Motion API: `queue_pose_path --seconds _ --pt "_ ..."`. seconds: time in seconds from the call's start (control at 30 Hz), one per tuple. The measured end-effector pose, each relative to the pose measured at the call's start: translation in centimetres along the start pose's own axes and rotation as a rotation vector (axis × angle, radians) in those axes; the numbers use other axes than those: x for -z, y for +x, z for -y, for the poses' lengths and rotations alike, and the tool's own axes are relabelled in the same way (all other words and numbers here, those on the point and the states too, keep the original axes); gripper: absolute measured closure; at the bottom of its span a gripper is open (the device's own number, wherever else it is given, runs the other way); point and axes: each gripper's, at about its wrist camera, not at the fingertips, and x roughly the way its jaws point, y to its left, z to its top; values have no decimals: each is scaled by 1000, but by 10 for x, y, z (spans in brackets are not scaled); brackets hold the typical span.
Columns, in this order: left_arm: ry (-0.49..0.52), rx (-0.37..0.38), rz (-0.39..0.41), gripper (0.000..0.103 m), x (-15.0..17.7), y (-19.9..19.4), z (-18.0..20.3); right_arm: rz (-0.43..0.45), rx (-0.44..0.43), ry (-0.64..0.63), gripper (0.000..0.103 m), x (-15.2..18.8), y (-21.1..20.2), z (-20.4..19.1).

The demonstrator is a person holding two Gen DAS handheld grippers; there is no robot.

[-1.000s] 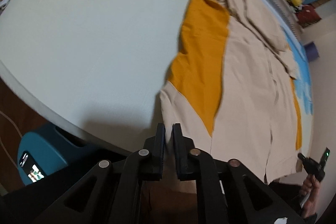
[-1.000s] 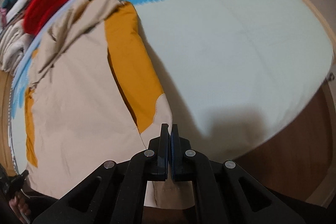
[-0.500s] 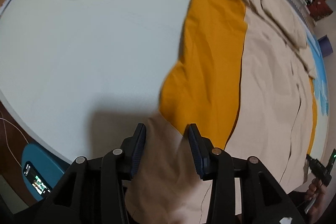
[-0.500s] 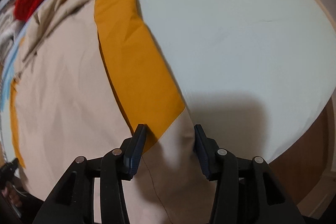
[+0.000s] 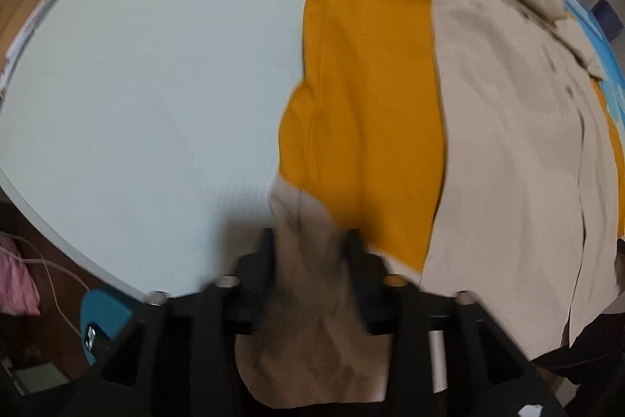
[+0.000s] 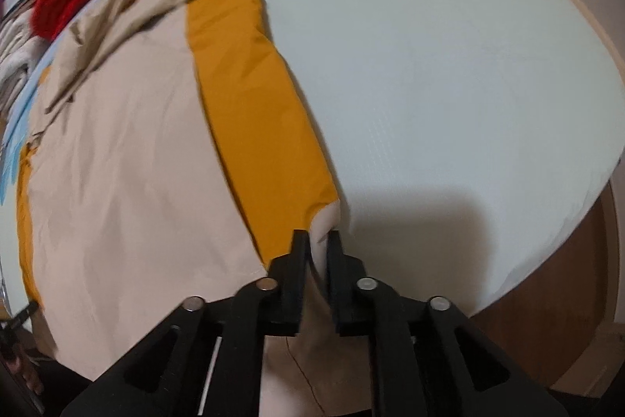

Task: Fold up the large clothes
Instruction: 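Move both tools to the jacket hem and grasp the hem corners, then lift the hem with both tools and fold it up toward the hood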

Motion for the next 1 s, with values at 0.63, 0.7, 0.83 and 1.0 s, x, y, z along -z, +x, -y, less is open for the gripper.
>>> queue_pose_path --seconds 0.63,0.7,0.83,1.0 --pt "107 14 170 100 2 -54 14 142 -45 -80 100 4 -41 -28" --pt "137 16 207 101 3 -67 20 174 -76 -97 100 -4 -54 -34" --pt "161 51 278 101 4 -105 21 232 -146 -131 100 -6 -88 -51" --pt "169 120 323 101 6 -143 20 301 -241 -157 101 -5 -133 -56"
